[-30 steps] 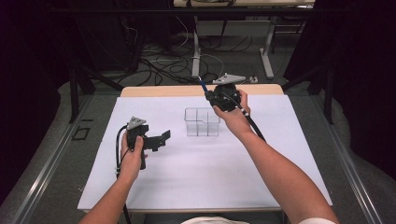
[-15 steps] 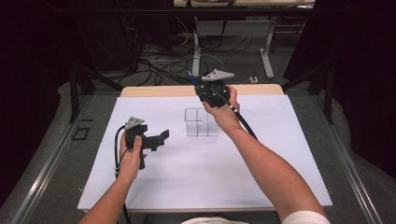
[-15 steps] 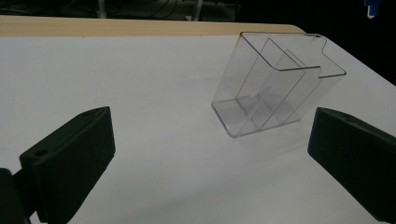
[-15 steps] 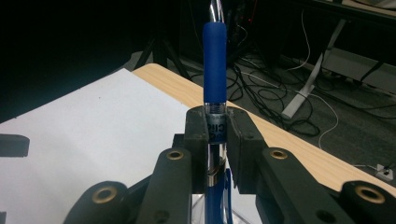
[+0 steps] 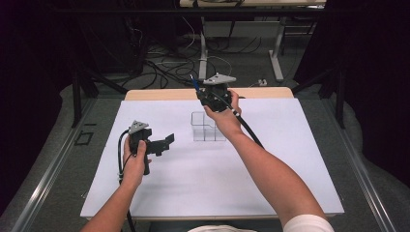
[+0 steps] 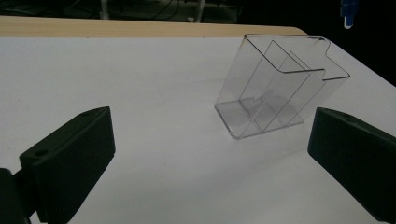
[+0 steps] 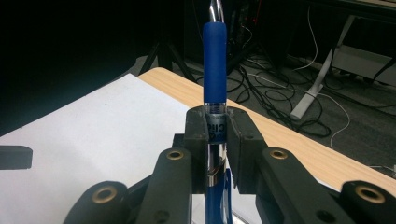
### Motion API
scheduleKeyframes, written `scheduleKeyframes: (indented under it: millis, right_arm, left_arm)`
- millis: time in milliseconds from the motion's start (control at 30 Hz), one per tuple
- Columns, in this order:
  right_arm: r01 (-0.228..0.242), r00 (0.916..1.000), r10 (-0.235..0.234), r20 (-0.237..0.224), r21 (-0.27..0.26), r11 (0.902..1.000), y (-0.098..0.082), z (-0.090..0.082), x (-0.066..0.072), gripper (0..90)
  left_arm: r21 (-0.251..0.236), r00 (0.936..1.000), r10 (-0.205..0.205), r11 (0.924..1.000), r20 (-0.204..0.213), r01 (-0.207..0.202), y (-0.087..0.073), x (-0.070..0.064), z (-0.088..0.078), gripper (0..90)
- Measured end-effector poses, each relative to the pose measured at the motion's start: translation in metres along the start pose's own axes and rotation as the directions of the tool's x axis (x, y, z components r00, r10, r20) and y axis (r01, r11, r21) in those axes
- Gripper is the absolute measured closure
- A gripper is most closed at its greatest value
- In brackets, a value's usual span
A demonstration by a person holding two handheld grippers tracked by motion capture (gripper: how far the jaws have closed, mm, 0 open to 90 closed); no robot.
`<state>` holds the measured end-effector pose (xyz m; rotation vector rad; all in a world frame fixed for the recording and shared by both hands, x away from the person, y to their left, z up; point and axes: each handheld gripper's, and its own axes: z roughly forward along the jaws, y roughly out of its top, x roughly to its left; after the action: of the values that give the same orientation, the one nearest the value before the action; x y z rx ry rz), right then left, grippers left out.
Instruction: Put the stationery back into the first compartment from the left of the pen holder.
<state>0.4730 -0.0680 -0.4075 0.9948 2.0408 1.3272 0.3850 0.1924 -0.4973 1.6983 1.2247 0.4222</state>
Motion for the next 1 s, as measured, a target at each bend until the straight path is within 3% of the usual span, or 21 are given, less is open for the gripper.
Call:
scheduleKeyframes:
  millis: [1000]
  right_arm:
    - [-0.03,0.9992,0.03,-0.026,0.009,0.9995,-0.016,0.034,0.016,79.6]
  left_arm:
    - [-0.004,0.9999,-0.011,0.9999,-0.01,0.011,-0.001,0.004,0.001,0.6]
